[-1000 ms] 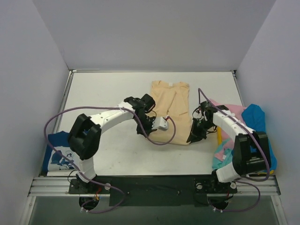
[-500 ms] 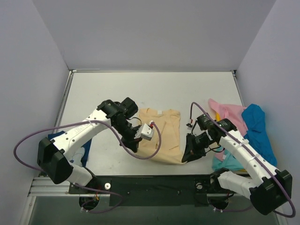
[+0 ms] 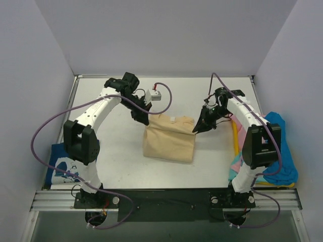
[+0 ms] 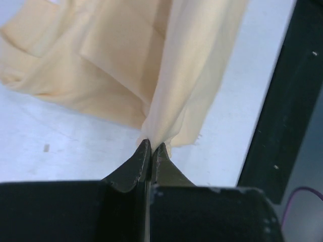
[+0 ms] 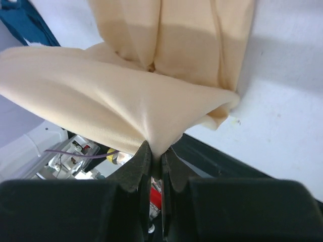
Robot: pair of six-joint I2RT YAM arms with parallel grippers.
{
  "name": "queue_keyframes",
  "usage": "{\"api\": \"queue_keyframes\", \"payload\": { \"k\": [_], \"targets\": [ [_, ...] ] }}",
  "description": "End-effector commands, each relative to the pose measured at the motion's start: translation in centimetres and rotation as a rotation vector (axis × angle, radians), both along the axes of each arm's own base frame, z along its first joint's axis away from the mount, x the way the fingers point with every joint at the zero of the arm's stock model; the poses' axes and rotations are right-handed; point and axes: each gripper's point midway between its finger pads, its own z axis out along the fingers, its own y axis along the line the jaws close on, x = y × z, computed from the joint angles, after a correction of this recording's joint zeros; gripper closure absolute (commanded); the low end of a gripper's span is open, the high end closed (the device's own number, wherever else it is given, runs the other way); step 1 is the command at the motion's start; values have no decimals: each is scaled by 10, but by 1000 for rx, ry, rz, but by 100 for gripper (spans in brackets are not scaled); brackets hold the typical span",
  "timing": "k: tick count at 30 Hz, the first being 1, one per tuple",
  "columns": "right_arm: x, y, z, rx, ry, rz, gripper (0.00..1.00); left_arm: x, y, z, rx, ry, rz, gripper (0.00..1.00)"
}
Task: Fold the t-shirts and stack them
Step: Fold the long partially folded tshirt into a neat square
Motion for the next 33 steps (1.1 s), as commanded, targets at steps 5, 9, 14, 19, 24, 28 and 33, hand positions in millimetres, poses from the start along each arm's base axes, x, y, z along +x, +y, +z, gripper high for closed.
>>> {"api": "queue_keyframes", "payload": {
  "k": [5,9,14,19,24,28,33],
  "targets": [
    [73,-10,-10,11,-10,-114,100,99,-14,-8,-23,-40,142,100],
    [101,-17,-21,1,-9,-192,100,122,-22,-16,-36,-53,171,100],
    [127,-28,-37,-9,-18,-295,100,162,-37,-17,-80,-131,245,100],
    [172,-33,-51,-28,-63,-366,99,183,-40,-41,-62,-143,291,98],
    [218,-52,-78,-110,-112,-458,78,234,-37,-57,-42,-265,456,66],
    [249,-61,-82,-138,-169,-496,72,285,-26,-48,-16,-408,617,49],
    [267,-74,-39,-198,-362,-440,72,298,-19,-30,-10,-433,679,46]
  ]
}}
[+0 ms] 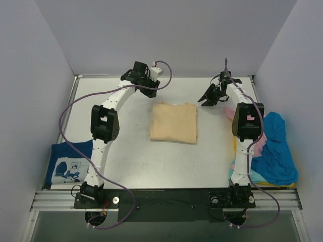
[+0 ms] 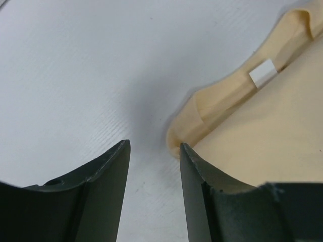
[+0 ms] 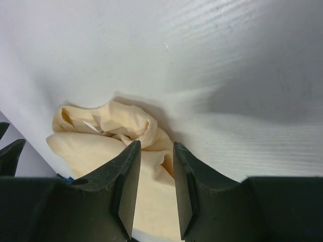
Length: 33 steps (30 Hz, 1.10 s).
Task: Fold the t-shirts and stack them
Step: Fold the long partially folded tshirt into a neat square, then smooth out wrinkles on the folded tshirt
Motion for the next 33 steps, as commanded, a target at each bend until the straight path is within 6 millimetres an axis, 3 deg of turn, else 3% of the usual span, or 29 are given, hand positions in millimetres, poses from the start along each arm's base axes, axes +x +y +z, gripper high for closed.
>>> {"api": "queue_keyframes", "payload": {
  "k": [1,2,3,4,5,6,7,10,11,12,15,16,17,18,21,26,30,33],
  "targets": [
    [16,-19,70,-130,-214,30,72,31,10,60,-32,-147,117,49],
    [4,-18,67,-159,-209,53,76,19,9,57,-39,-108,90,55],
    [-1,-18,82,-176,-250,60,81,9,6,69,-59,-106,63,61],
    [-17,-8,75,-185,-241,98,90,-10,-2,59,-92,-43,4,73],
    [-24,-2,83,-188,-271,121,93,-22,-11,78,-148,-49,-46,81],
    [-40,10,76,-192,-255,167,98,-39,-12,60,-155,15,-59,88],
    [-49,17,68,-188,-230,190,100,-48,-17,66,-184,17,-87,90],
    [-63,41,41,-151,-142,226,100,-71,-21,40,-185,108,-116,94],
    [-60,44,39,-142,-133,229,100,-71,-21,31,-175,120,-109,95],
    [-60,46,21,-143,-91,228,100,-69,-22,27,-178,131,-98,96],
    [-39,42,7,-144,-53,168,100,-54,-27,14,-177,144,-73,95],
    [-35,41,-3,-147,-35,153,100,-51,-27,-4,-164,174,-59,96],
    [-24,36,-1,-155,-47,126,100,-44,-26,1,-161,167,-29,96],
    [-20,34,-10,-163,-35,116,100,-39,-22,-16,-143,193,0,96],
    [1,22,-11,-170,-43,48,100,-18,-9,-24,-111,173,89,96],
    [13,16,-24,-150,-18,4,100,-4,-3,-40,-59,144,122,96],
    [16,7,-17,-154,-24,-32,100,20,3,-18,-23,38,147,91],
    [22,1,11,-171,-91,-30,100,31,6,12,-15,-48,149,79]
  ]
}}
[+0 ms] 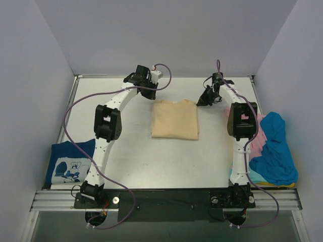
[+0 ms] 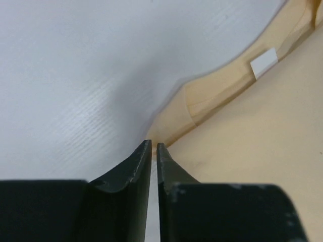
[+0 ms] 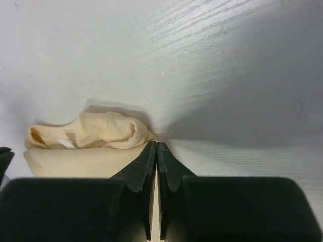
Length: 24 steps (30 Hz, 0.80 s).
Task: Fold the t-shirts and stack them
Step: Smooth out wrinkles on the folded tshirt
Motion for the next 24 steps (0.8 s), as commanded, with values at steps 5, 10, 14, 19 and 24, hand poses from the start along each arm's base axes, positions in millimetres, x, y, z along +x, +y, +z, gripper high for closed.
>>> {"api": "queue_keyframes", "payload": {
  "k": [5,10,14,19,24],
  "targets": [
    [-12,-13,72,-111,-127,47,100,0,-4,95,-49,-161,-26,70],
    [-57,17,85,-156,-144,183,100,-67,-33,96,-153,-61,-126,90],
    [-90,55,61,-38,-69,271,100,-98,-49,59,-199,75,-154,97],
    [-106,51,19,-44,34,237,100,-83,-25,23,-119,101,-56,100],
    [-120,39,-10,-67,116,215,100,-73,8,-11,-21,129,27,100]
  ]
}}
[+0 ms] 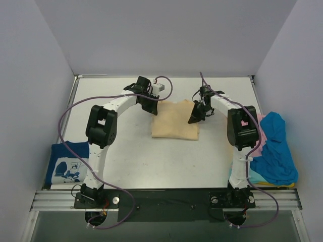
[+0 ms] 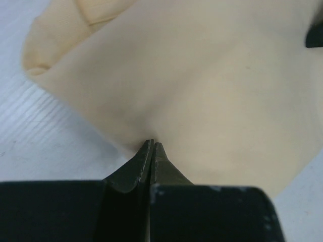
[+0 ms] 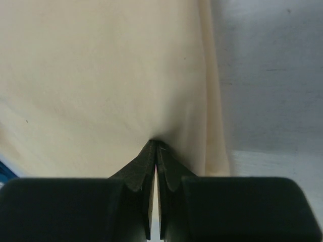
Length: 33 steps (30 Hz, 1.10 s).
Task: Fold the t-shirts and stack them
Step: Smooth out wrinkles on the folded tshirt, then put the neatly folded tshirt into the corner of the board with the left arm
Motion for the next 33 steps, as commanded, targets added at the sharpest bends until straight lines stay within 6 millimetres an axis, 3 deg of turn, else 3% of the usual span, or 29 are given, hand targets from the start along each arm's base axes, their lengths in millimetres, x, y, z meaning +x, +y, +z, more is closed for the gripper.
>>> {"api": "queue_keyframes", "payload": {
  "k": [1,6,9,11,13,15,16,17,20,21,30,32,33],
  "targets": [
    [-10,-17,-16,-22,60,-46,100,25,34,-17,67,-29,97,100],
    [-12,-22,-16,-29,66,-43,100,35,53,-7,99,-78,125,100],
    [-5,-20,4,-20,21,-36,100,43,57,10,110,-113,147,96],
    [0,-21,21,-25,-21,-38,99,45,55,29,81,-130,176,85],
    [2,-29,36,-61,-61,-48,87,40,48,47,9,-109,225,70],
    [2,-41,47,-103,-88,-68,72,28,38,51,-87,-53,276,50],
    [0,-47,48,-129,-90,-70,65,23,33,54,-134,-7,334,46],
    [-3,-53,50,-153,-87,-77,59,14,30,49,-166,28,360,36],
    [-11,-64,47,-216,-71,-60,49,-2,21,37,-238,146,462,27],
    [-16,-68,42,-242,-54,-53,48,-7,20,27,-245,173,469,17],
    [-36,-66,12,-233,50,-24,48,-25,2,-21,-301,347,539,15],
    [-37,-65,12,-228,50,-25,49,-30,3,-37,-289,399,556,19],
    [-38,-65,12,-225,48,-22,50,-33,2,-42,-292,415,559,28]
  ]
}}
